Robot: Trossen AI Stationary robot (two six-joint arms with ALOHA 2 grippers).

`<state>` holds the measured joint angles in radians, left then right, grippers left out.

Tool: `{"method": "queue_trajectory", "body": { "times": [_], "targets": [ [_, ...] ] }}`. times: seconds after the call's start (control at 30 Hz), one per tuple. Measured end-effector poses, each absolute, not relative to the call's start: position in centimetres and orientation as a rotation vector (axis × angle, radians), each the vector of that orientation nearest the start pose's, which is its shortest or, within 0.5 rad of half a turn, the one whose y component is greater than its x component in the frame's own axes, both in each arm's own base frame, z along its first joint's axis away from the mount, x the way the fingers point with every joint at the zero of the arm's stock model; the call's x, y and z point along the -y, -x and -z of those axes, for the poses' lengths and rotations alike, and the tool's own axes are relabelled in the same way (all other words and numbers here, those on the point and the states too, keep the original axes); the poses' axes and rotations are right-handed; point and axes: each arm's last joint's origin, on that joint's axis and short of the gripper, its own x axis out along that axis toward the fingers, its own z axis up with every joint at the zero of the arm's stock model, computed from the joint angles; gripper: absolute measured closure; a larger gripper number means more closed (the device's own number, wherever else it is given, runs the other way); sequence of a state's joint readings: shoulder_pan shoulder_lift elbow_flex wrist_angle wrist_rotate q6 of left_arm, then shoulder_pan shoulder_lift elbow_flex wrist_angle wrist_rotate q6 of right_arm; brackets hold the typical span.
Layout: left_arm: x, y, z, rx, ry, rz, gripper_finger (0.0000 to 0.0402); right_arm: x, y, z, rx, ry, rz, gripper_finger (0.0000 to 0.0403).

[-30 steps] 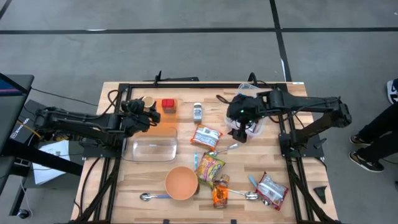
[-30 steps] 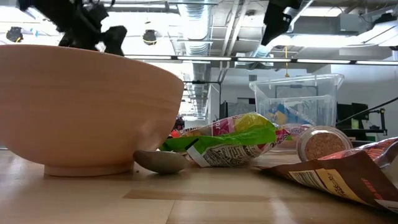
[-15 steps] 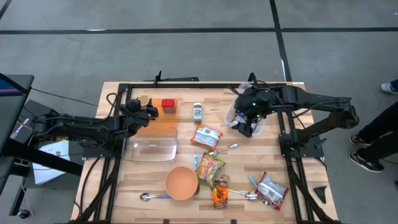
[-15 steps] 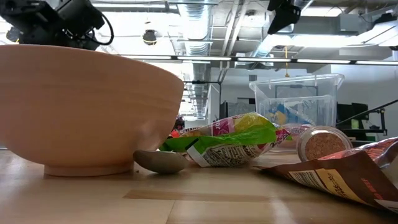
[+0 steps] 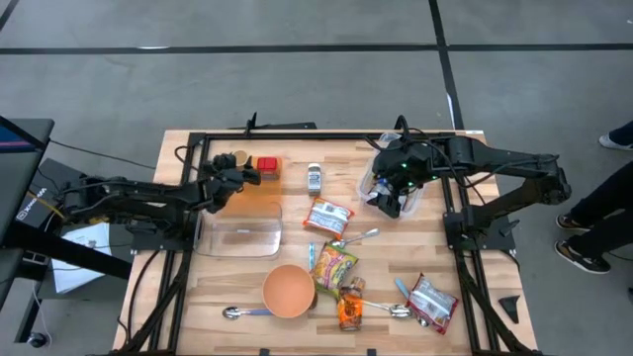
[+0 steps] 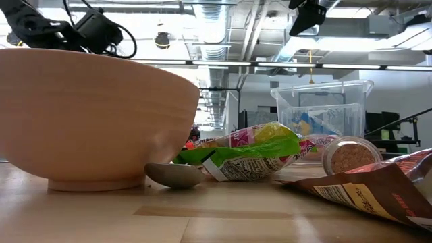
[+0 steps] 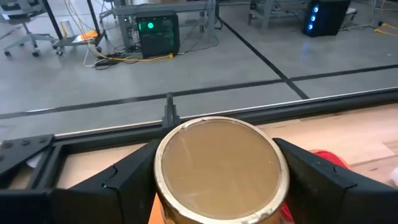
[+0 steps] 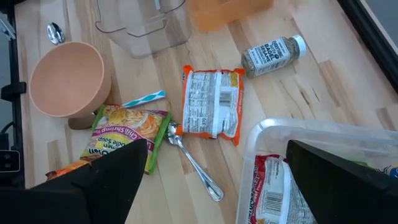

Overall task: Pick & Place Food Item
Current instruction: Put the golden seasoning bottle into the orange bin

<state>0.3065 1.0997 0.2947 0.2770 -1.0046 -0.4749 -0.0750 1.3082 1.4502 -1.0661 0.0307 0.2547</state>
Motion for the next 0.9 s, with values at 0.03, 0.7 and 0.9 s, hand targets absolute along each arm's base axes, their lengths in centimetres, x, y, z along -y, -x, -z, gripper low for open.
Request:
{"method": "queue_trajectory", "body": {
  "times": [0.03, 0.7, 0.9],
  "targets": [
    [-8.1, -17.1, -16.0, -0.215, 0.205, -1.371, 0.0132, 1.9, -24.3, -37.5, -0.907, -0.257, 0.216, 0.0023],
    [-9.1, -18.3, -14.3, -0.222, 0.228, -1.369, 0.0132, 1.9, -24.3, -37.5, -0.910, -0.263, 0.217, 0.0023],
    [-9.2, -18.2, -14.3, -0.219, 0.231, -1.374, 0.0132, 1.9, -24.3, -37.5, -0.910, -0.262, 0.217, 0.0023]
  ]
}}
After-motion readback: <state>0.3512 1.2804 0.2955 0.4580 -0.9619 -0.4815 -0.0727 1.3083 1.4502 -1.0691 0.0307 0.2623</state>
